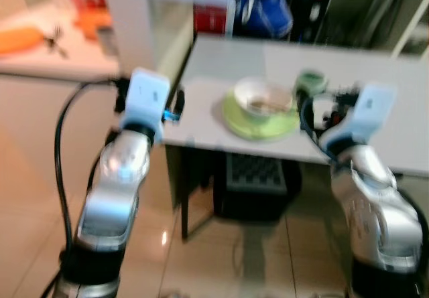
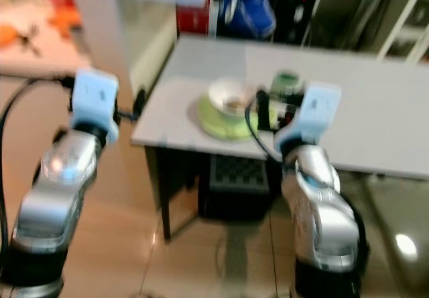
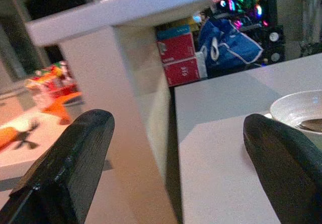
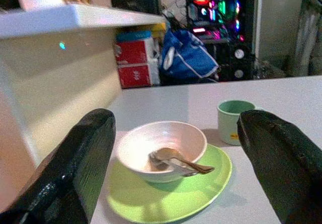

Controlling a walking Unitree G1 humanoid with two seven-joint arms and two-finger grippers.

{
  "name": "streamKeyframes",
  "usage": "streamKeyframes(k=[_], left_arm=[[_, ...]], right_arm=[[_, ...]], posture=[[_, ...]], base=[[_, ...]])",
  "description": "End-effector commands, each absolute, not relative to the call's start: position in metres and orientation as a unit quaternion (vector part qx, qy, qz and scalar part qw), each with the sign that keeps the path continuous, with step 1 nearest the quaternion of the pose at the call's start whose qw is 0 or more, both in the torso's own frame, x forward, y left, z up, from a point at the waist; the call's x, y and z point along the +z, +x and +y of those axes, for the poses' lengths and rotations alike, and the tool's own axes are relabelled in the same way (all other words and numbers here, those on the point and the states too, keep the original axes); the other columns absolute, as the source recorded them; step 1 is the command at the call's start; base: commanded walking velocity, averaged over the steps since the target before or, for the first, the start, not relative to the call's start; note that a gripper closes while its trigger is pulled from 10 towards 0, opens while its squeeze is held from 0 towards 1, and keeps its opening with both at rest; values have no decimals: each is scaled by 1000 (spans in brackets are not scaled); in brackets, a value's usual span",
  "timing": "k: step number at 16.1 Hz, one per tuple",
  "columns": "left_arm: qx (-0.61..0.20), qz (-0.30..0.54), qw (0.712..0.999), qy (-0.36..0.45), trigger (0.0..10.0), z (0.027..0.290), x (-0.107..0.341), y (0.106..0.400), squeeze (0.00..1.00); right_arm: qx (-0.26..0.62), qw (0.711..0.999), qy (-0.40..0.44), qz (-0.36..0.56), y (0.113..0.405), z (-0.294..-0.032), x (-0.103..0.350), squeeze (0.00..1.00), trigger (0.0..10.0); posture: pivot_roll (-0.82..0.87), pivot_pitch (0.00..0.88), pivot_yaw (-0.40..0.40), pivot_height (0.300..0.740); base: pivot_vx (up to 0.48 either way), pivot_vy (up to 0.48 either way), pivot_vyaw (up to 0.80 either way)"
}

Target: Setting the table

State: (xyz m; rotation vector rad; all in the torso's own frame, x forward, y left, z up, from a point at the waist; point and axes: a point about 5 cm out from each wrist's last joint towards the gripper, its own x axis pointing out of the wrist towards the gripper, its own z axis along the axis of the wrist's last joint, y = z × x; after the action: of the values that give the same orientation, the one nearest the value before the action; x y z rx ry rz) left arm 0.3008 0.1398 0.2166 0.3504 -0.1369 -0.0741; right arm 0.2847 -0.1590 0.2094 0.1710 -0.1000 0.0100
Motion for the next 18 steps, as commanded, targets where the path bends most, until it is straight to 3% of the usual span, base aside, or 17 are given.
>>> streamKeyframes(k=[1, 18], left_arm=[[-36, -75, 981, 176, 10000, 137, 220, 304, 0], [-25, -55, 983, 175, 10000, 140, 210, 302, 0]], right_arm=[[-11, 996, 82, -43, 287, -165, 208, 0, 10000], [-36, 996, 78, 20, 283, -167, 186, 0, 10000]], posture=[[6, 0, -17, 740], [-1, 0, -31, 740]], base=[[0, 0, 0], [0, 15, 0]])
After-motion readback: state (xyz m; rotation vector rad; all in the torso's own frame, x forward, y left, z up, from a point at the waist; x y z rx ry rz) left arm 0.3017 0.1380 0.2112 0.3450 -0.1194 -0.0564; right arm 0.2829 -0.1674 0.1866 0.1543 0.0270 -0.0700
